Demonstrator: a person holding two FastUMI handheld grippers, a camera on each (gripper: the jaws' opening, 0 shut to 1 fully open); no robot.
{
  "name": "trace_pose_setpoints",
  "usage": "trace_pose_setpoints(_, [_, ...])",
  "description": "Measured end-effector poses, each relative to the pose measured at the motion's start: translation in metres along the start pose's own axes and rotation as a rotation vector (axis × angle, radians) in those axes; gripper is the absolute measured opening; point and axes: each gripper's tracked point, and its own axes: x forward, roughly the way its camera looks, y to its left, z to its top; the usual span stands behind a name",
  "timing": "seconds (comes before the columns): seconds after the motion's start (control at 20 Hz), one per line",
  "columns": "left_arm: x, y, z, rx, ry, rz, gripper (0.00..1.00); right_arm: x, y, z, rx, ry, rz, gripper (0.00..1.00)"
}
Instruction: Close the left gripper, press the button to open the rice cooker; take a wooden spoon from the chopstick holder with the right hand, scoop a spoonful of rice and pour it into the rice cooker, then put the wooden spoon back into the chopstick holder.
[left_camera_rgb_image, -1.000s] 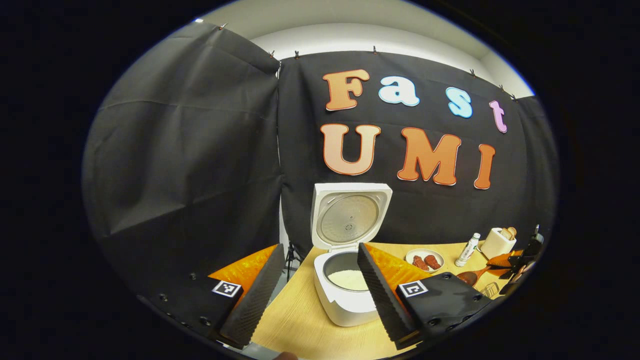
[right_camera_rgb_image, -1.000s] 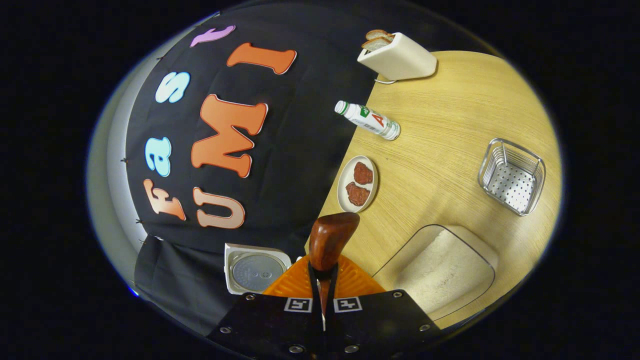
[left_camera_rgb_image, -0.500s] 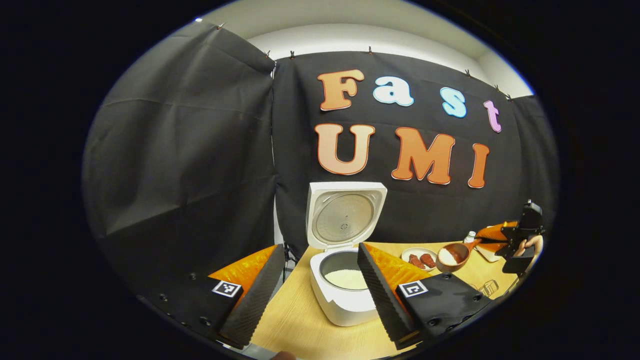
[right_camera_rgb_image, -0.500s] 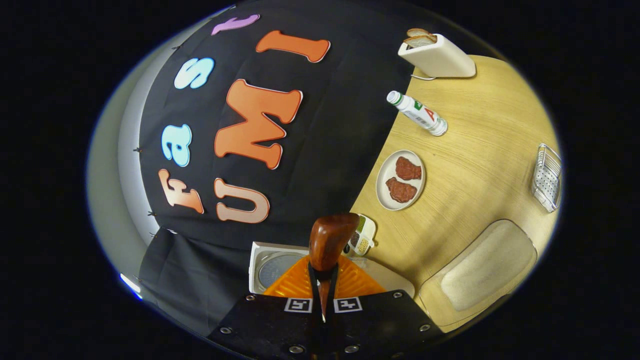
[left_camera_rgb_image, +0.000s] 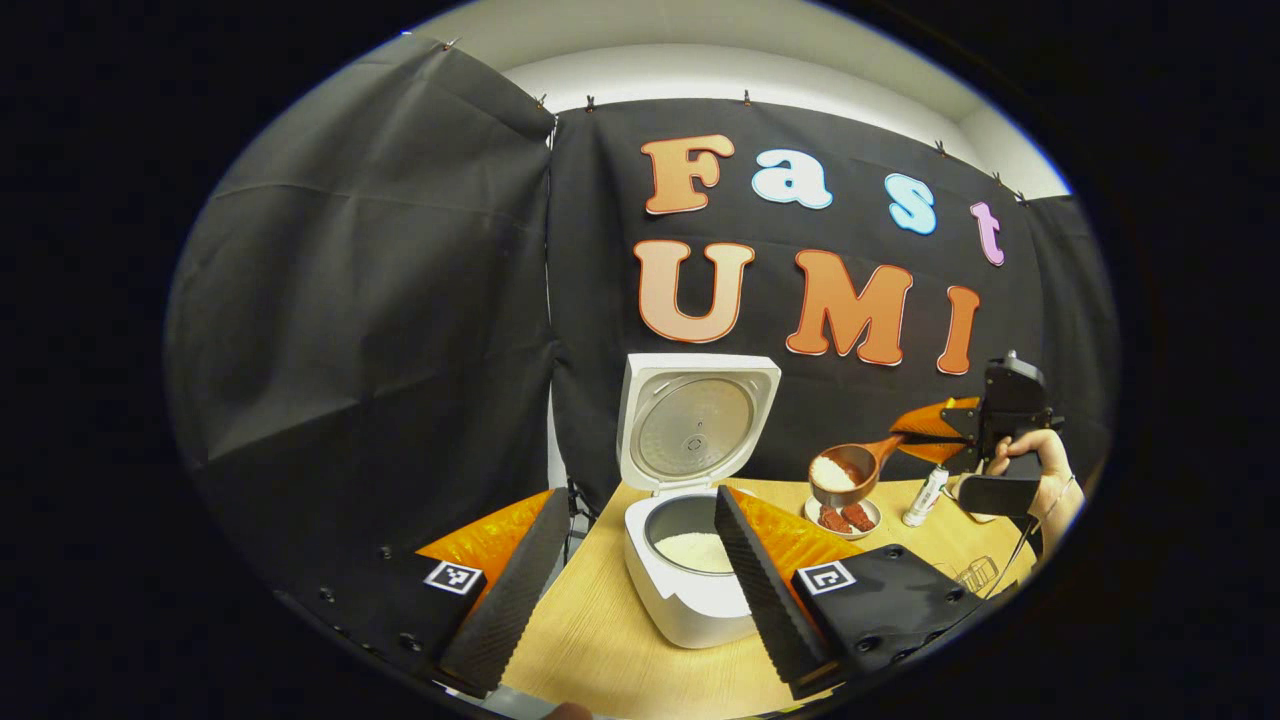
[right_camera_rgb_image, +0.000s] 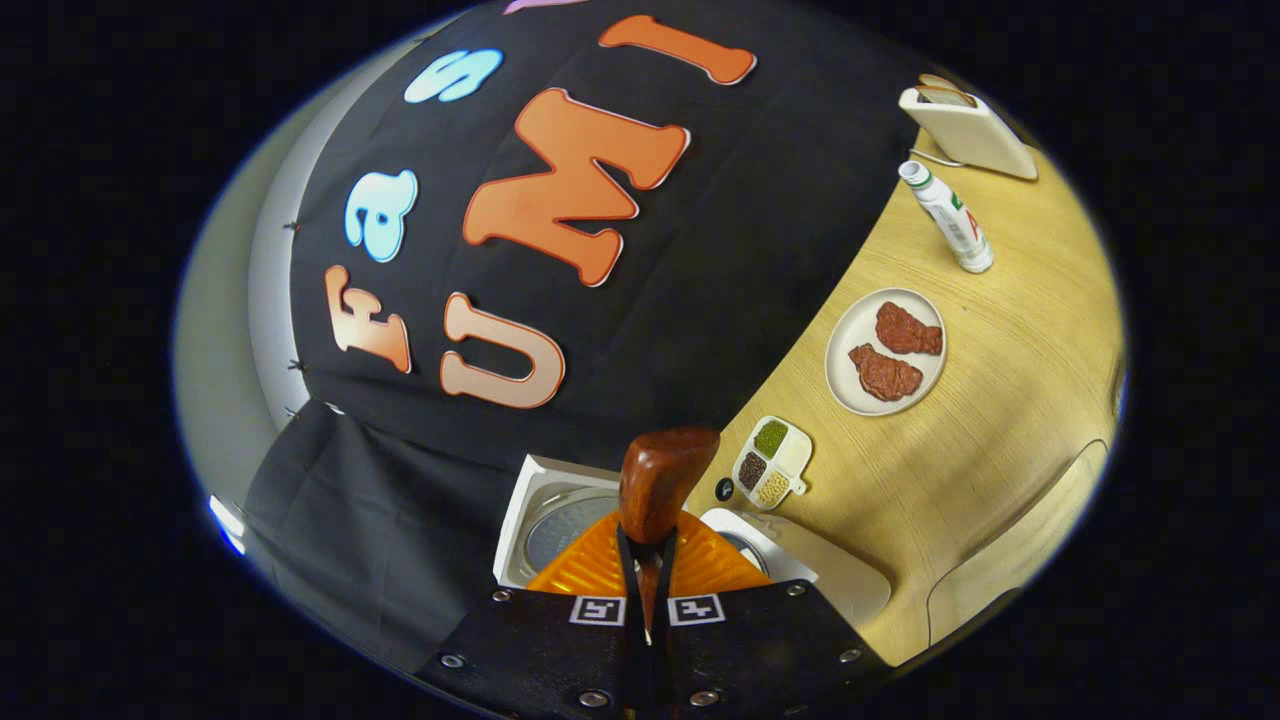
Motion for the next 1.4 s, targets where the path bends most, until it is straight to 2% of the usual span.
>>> trace_pose_setpoints(0.3, [-0.007, 0.013, -0.003, -0.007, 0.004, 0.011, 0.99, 0.035, 0.012, -0.016, -0.11, -0.004, -0.027, 0.01])
trace_pose_setpoints(0.6, [-0.007, 0.031, -0.009, -0.008, 0.021, 0.032, 0.99, 0.052, 0.024, -0.019, -0.231, -0.031, -0.035, 0.01])
trace_pose_setpoints(1.25, [-0.004, 0.045, -0.009, 0.001, 0.029, 0.063, 0.99, 0.054, 0.052, -0.022, -0.478, -0.08, -0.019, 0.01])
trace_pose_setpoints(1.4, [-0.004, 0.045, -0.008, -0.008, 0.027, 0.07, 0.99, 0.054, 0.052, -0.021, -0.52, -0.094, -0.036, 0.01])
